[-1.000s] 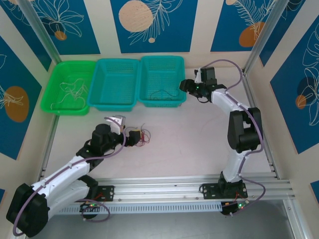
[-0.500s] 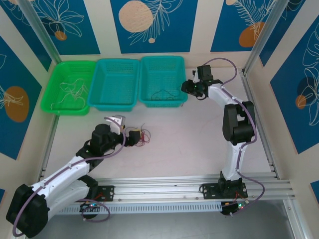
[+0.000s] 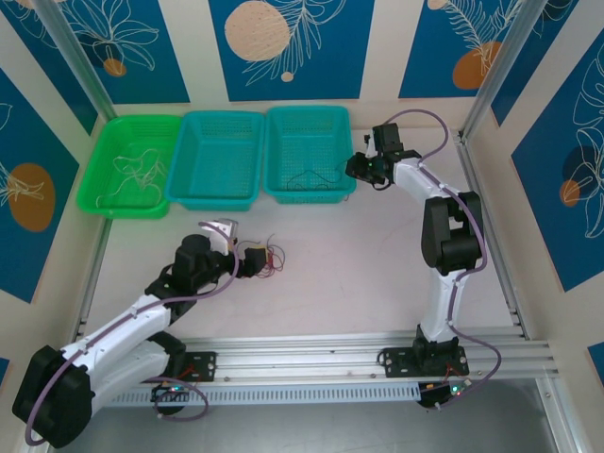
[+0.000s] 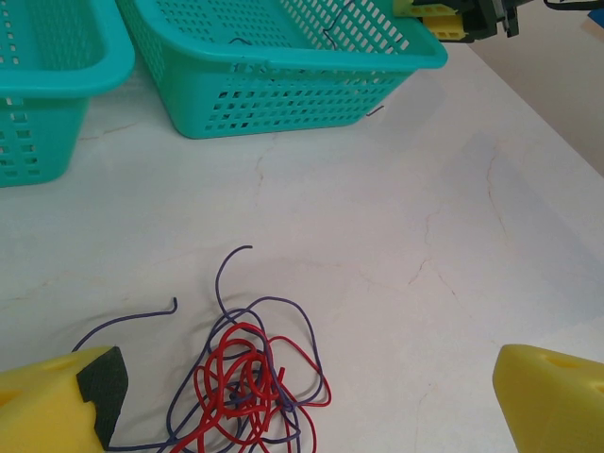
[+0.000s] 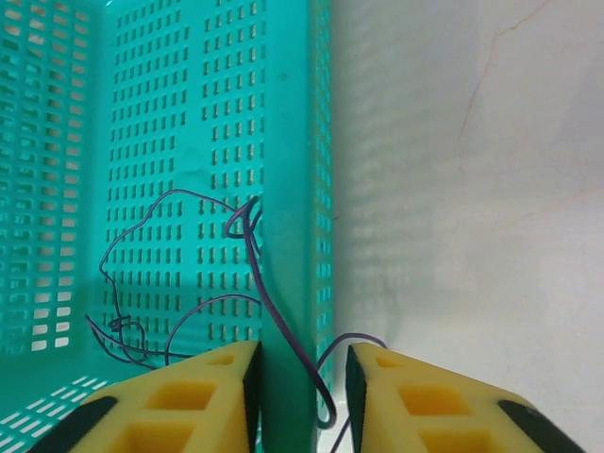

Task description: Untangle the cables

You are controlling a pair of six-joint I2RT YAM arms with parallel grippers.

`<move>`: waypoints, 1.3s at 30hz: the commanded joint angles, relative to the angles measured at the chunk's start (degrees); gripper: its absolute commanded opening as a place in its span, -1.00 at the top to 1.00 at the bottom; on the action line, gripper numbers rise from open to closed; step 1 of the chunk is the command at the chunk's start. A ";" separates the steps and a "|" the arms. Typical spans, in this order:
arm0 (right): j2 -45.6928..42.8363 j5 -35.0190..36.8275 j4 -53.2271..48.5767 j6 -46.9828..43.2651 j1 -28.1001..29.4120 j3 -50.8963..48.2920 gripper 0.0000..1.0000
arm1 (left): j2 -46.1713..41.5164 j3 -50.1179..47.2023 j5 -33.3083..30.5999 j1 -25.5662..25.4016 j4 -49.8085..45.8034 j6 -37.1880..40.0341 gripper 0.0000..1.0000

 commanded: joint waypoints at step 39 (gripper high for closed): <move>6.58 21.45 -16.65 -15.25 6.88 20.00 -0.04 | -0.05 -0.26 0.51 0.40 2.42 -0.43 -1.00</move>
